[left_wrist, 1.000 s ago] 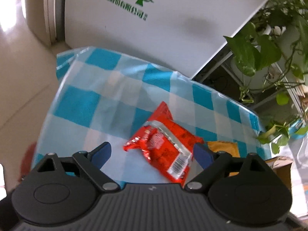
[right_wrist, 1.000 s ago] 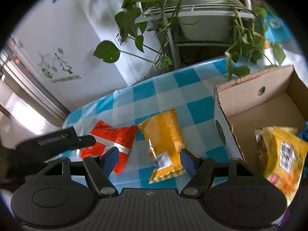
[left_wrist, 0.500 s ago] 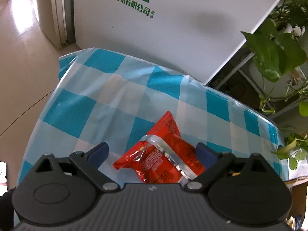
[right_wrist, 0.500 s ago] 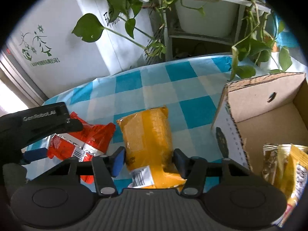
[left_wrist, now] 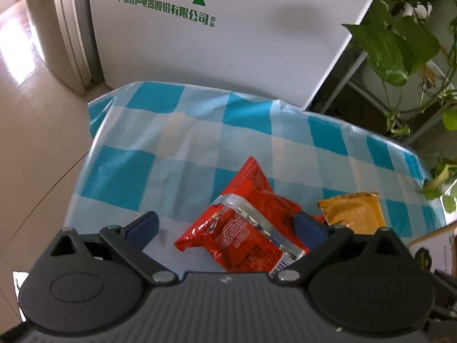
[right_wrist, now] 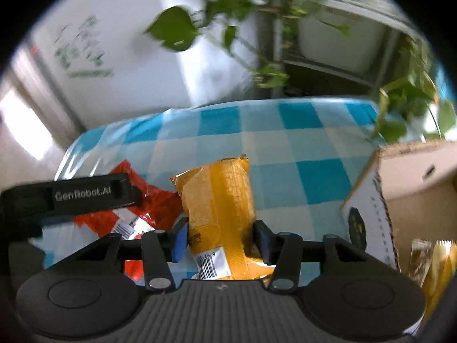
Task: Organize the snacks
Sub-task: 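Close the left tool on the red bag while the right tool closes on the yellow bread bag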
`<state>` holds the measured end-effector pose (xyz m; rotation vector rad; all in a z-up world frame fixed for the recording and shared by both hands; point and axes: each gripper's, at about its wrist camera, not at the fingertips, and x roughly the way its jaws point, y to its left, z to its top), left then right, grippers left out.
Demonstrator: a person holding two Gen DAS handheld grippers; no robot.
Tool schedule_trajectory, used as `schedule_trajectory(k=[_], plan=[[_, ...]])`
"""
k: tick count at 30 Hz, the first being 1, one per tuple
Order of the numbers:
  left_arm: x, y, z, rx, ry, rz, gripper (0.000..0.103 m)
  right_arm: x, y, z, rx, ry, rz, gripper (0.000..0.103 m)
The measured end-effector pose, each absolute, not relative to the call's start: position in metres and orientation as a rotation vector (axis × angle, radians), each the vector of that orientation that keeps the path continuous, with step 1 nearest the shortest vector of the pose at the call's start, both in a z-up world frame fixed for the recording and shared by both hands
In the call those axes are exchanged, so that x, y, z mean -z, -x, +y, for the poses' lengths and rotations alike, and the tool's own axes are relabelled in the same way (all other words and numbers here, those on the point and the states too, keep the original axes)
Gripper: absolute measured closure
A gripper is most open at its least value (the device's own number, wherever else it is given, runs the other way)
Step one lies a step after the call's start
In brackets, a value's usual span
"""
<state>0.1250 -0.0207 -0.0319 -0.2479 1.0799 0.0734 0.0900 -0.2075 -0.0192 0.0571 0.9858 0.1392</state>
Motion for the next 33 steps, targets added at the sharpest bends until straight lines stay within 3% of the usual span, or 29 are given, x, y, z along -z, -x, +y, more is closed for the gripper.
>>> schedule_trajectory(k=[13,24,33], plan=[[0.024,-0.094,0.026,-0.032,0.238,1.088,0.004,0.012,-0.043,-0.156,-0.386,0.095,1.039,0.051],[0.022,-0.099,0.005,0.003,0.162,1.025,0.004,0.007,-0.041,-0.186,-0.240,-0.073,1.069,0.052],[0.042,-0.106,-0.013,-0.042,0.030,1.060,0.001,0.018,-0.048,-0.187,-0.202,-0.088,1.075,0.038]])
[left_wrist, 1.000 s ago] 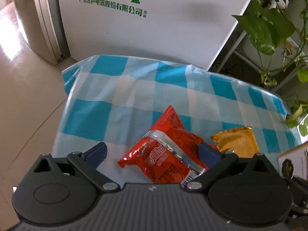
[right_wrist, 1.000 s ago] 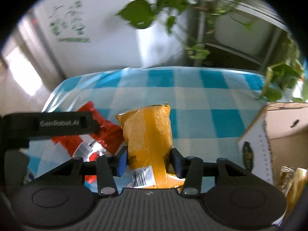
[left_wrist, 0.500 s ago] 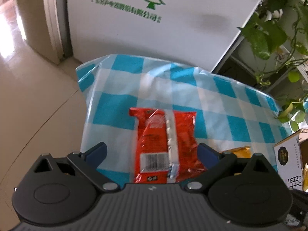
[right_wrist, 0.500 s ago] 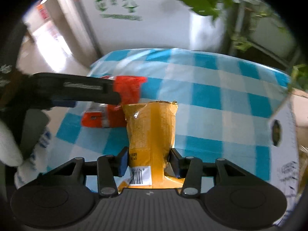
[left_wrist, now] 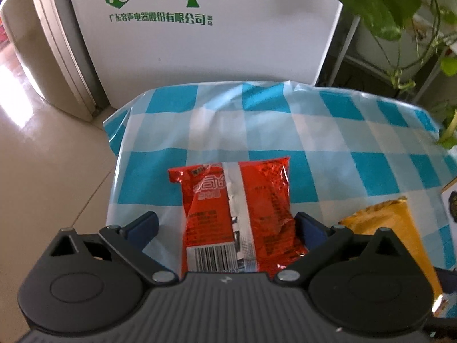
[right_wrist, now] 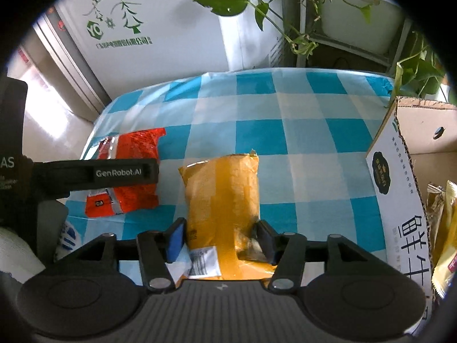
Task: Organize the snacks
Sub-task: 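Close the left tool on the red bag while the right tool closes on the yellow bread bag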
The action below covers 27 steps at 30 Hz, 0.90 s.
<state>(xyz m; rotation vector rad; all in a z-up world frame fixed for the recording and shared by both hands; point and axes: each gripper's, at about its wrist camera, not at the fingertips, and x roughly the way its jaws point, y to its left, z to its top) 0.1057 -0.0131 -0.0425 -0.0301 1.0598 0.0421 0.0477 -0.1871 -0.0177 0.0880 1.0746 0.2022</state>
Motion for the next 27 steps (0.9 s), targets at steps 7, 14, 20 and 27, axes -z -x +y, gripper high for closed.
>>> schedule_trajectory(k=[7,14,20,27], plan=[[0.046,-0.108,-0.017,-0.052,0.014,1.056,0.000,0.028,-0.049,-0.180,-0.192,-0.053,1.088,0.031],[0.046,-0.108,-0.017,-0.056,0.014,1.061,0.000,0.029,-0.049,-0.176,-0.196,-0.030,1.084,0.028],[0.047,-0.109,-0.017,-0.061,0.018,1.067,0.000,0.029,-0.049,-0.176,-0.197,-0.022,1.082,0.028],[0.044,-0.110,-0.022,-0.039,0.031,1.084,0.001,0.029,-0.049,-0.175,-0.199,-0.016,1.080,0.028]])
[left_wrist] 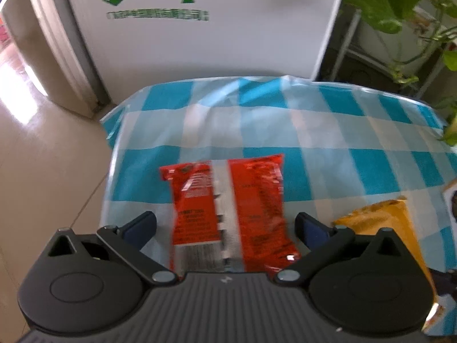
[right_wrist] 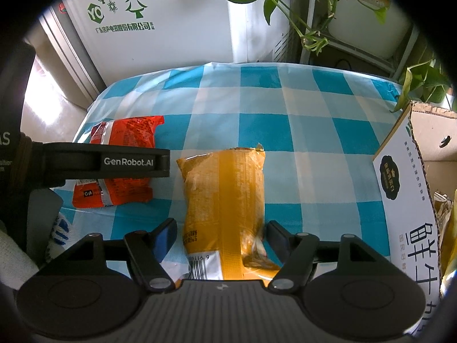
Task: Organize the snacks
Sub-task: 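Close the left tool on the red bag while the right tool closes on the yellow bread bag, then lift both held bags and carry them over the cardboard box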
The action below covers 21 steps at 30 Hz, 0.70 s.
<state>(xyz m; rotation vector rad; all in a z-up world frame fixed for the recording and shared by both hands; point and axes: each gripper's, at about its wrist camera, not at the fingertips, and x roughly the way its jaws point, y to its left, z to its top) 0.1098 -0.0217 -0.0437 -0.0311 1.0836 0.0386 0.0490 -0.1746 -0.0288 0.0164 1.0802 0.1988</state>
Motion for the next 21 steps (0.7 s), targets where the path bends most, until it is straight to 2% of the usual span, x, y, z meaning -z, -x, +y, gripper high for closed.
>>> schedule_trajectory(k=[3,6,8,10,13,21], plan=[[0.043,-0.110,-0.027,-0.015,0.011,1.073,0.001,0.029,-0.049,-0.175,-0.193,-0.013,1.077,0.028],[0.045,-0.109,-0.026,-0.024,0.009,1.061,0.002,0.028,-0.049,-0.175,-0.181,-0.004,1.073,0.034],[0.043,-0.108,-0.026,-0.016,0.006,1.050,0.008,0.027,-0.049,-0.176,-0.182,-0.005,1.071,0.041],[0.040,-0.105,-0.026,-0.005,0.004,1.031,0.025,0.027,-0.049,-0.176,-0.183,-0.007,1.069,0.044],[0.036,-0.102,-0.022,0.002,0.017,1.021,0.033,0.025,-0.047,-0.176,-0.182,-0.003,1.060,0.047],[0.018,-0.086,-0.013,0.018,0.044,0.981,0.034,0.009,-0.038,-0.183,-0.175,-0.029,1.024,0.048]])
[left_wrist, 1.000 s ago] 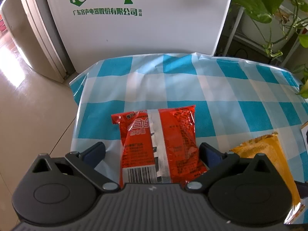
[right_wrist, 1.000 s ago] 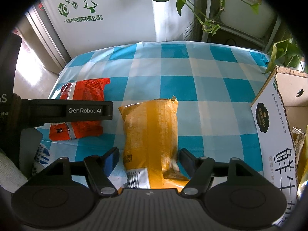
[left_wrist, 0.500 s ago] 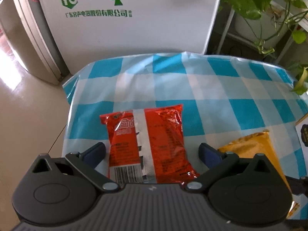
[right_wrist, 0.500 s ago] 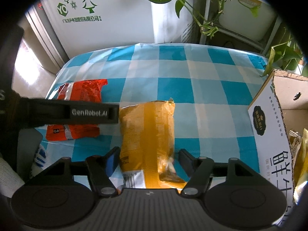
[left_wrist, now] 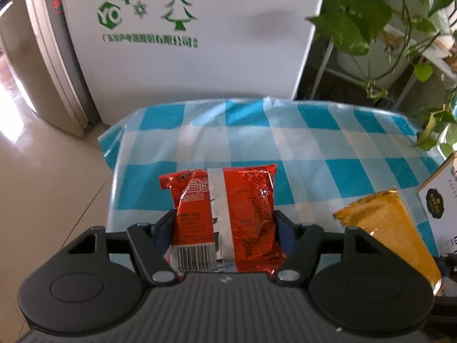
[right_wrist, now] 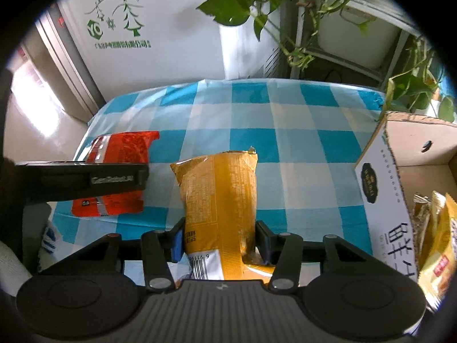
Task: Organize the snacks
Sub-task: 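Lift both held bags and carry them over the cardboard box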
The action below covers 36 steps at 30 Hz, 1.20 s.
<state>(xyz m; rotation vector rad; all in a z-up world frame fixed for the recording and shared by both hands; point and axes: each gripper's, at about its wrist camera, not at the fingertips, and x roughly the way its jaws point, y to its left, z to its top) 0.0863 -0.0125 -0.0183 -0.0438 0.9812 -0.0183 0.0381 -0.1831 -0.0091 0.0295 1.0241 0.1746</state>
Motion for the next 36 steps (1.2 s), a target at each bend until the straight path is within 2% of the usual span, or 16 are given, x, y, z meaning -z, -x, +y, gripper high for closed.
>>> schedule_trajectory(k=[19,36], plan=[[0.008,0.012,-0.014,0.094,0.084,0.911,0.034,-0.033,0.023,-0.205,-0.217,-0.051,0.932,0.048],[-0.008,0.053,-0.045,0.130,0.136,0.903,0.034,-0.044,0.049,-0.235,-0.231,-0.054,0.907,0.048]])
